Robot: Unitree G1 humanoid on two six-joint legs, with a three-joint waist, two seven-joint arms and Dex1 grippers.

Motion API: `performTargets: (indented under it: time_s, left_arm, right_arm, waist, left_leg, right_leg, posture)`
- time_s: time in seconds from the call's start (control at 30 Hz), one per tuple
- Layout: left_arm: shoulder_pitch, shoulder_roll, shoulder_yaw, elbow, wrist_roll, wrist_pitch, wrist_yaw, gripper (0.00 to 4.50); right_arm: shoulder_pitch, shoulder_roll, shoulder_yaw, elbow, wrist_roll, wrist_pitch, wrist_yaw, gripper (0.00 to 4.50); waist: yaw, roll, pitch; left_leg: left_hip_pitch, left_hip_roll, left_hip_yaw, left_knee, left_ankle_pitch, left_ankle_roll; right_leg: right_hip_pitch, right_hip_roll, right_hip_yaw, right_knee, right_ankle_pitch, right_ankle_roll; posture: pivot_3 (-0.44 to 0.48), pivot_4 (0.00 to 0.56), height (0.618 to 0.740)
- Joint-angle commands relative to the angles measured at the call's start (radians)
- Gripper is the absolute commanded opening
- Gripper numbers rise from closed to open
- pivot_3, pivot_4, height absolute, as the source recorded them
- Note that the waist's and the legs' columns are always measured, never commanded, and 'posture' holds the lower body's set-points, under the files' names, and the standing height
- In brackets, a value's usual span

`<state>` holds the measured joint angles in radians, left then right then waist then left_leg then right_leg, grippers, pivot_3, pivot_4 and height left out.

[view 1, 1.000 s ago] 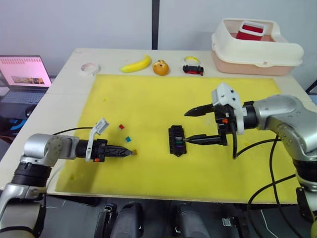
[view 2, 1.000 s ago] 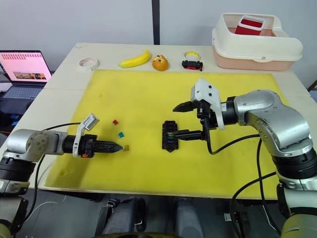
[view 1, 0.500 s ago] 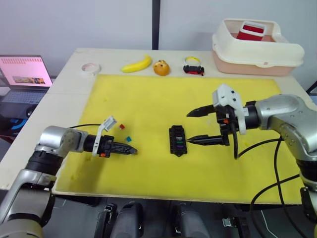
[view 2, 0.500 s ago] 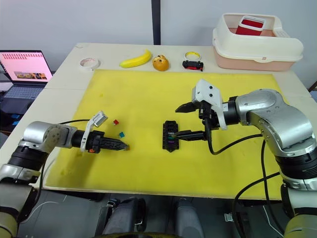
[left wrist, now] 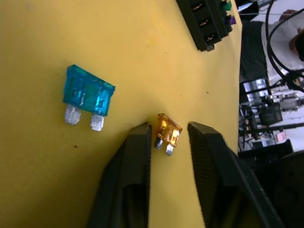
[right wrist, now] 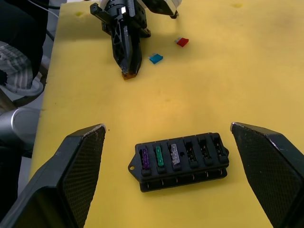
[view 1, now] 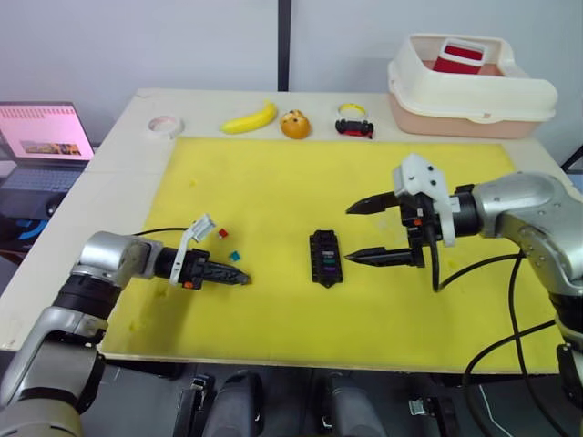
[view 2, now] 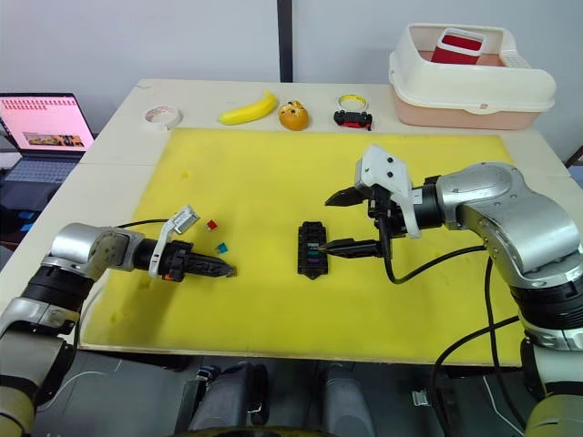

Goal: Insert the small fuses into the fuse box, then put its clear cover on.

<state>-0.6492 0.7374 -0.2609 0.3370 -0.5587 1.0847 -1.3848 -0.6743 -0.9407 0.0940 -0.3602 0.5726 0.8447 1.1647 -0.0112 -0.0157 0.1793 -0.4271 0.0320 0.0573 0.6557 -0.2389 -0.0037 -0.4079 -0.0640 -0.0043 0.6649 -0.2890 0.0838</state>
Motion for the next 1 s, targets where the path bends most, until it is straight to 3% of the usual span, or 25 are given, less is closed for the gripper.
performTargets:
  time_s: [0.03,0.23,0.33,0.73,1.0]
  left_arm:
    - [0.017,0.014,-0.017,0.010,0.035,-0.020,-0.005,1.38]
    - [0.021,0.009,-0.014,0.022,0.052,-0.038,-0.010,1.38]
    - [0.022,0.008,-0.012,0.029,0.059,-0.047,-0.010,0.06]
    - [0.055,0.022,0.028,-0.020,0.036,-0.053,-0.004,0.06]
    - [0.132,0.013,0.284,-0.241,-0.148,0.050,0.095,0.06]
  right_arm:
    - [-0.020,-0.008,-0.016,-0.017,0.003,-0.012,0.002,4.50]
    - [-0.022,-0.006,-0.013,-0.016,0.000,-0.017,0.004,4.50]
    - [-0.023,-0.006,-0.011,-0.015,-0.001,-0.019,0.005,4.50]
    - [-0.019,-0.002,-0.010,-0.019,0.001,-0.023,0.000,4.50]
    - [-0.020,0.019,-0.029,-0.035,0.034,0.008,-0.027,4.50]
  waist:
    - [0.000,0.000,0.000]
    - [0.000,0.000,0.000]
    - [0.000,0.000,0.000]
    - [-0.001,0.000,0.000]
    - [-0.002,0.000,0.000]
  left_leg:
    - [0.000,0.000,0.000,0.000,0.000,0.000]
    - [0.000,0.000,0.000,0.000,0.000,0.000]
    - [0.000,0.000,0.000,0.000,0.000,0.000]
    - [0.000,0.000,0.000,0.000,0.000,0.000]
    - [0.000,0.001,-0.001,0.000,0.000,0.000]
  right_leg:
    - [0.000,0.000,0.000,0.000,0.000,0.000]
    - [0.000,0.000,0.000,0.000,0.000,0.000]
    - [0.000,0.000,0.000,0.000,0.000,0.000]
    - [0.000,0.000,0.000,0.000,0.000,0.000]
    - [0.000,-0.001,0.000,0.000,0.000,0.000]
  posture:
    - [0.000,0.150,0.740]
    - [0.000,0.150,0.740]
    - [0.000,0.150,0.740]
    - [0.000,0.150,0.740]
    - [0.000,0.150,0.740]
